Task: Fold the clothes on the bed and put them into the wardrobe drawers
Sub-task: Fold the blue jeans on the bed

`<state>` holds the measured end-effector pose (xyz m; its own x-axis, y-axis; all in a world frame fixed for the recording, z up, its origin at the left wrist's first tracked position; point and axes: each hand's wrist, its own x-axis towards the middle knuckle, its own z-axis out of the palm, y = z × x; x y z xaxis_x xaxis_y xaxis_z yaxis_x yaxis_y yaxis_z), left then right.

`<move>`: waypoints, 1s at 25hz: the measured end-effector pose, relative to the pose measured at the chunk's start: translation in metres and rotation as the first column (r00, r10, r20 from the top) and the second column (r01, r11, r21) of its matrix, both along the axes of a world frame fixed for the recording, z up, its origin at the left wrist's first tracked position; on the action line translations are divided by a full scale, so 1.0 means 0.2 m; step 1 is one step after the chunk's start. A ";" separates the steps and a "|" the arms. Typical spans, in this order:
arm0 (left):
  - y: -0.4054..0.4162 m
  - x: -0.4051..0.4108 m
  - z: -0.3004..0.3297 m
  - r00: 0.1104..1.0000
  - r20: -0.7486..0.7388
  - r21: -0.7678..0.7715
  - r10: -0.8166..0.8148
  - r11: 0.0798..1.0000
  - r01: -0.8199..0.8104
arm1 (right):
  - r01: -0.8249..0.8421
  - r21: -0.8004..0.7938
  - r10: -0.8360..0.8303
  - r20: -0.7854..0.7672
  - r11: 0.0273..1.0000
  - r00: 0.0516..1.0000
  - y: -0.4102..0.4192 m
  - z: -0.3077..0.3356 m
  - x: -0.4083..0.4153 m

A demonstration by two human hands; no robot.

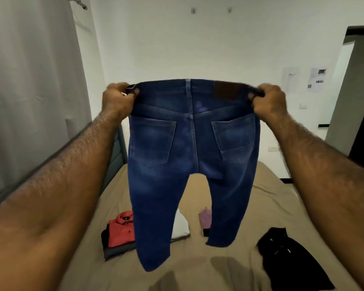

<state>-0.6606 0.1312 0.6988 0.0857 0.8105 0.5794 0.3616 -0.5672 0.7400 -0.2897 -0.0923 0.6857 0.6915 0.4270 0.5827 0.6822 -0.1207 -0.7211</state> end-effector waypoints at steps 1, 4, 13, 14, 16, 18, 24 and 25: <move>0.02 0.01 -0.05 0.999 -0.042 -0.066 -0.029 0.997 0.027 | -0.023 -0.048 0.022 -0.029 0.999 0.999 -0.01 -0.03 0.00; -0.05 0.10 -0.16 0.999 0.015 -0.118 0.034 0.992 -0.032 | 0.098 -0.111 -0.097 0.015 0.989 0.995 -0.08 -0.10 0.06; -0.44 0.27 -0.12 0.898 0.415 0.199 0.148 0.948 -0.248 | -0.252 0.343 0.286 -0.051 0.905 0.957 -0.27 -0.08 0.15; -0.51 0.31 -0.09 0.883 0.457 0.287 0.109 0.921 -0.263 | -0.300 0.470 0.377 -0.078 0.830 0.923 -0.29 -0.08 0.14; -0.60 0.37 -0.04 0.854 0.513 0.409 -0.086 0.899 -0.155 | -0.326 0.683 0.551 -0.134 0.653 0.823 -0.29 -0.08 0.09; -0.65 0.42 0.02 0.763 0.530 0.390 -0.372 0.905 0.170 | -0.344 0.767 0.693 -0.176 0.542 0.699 -0.31 -0.06 0.00; -0.85 0.69 0.03 0.607 0.406 0.268 -0.683 0.724 0.635 | -0.523 0.687 0.806 -0.159 0.505 0.570 -0.23 -0.01 -0.33; -0.88 0.73 0.02 0.617 0.378 0.269 -0.691 0.719 0.641 | -0.550 0.674 0.804 -0.113 0.494 0.583 -0.23 0.00 -0.38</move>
<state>-0.5150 -0.0445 0.7036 0.3071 0.5679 0.7637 -0.4787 -0.6014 0.6397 -0.3657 -0.1380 0.6863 0.5168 0.5743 0.6349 0.0332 0.7276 -0.6852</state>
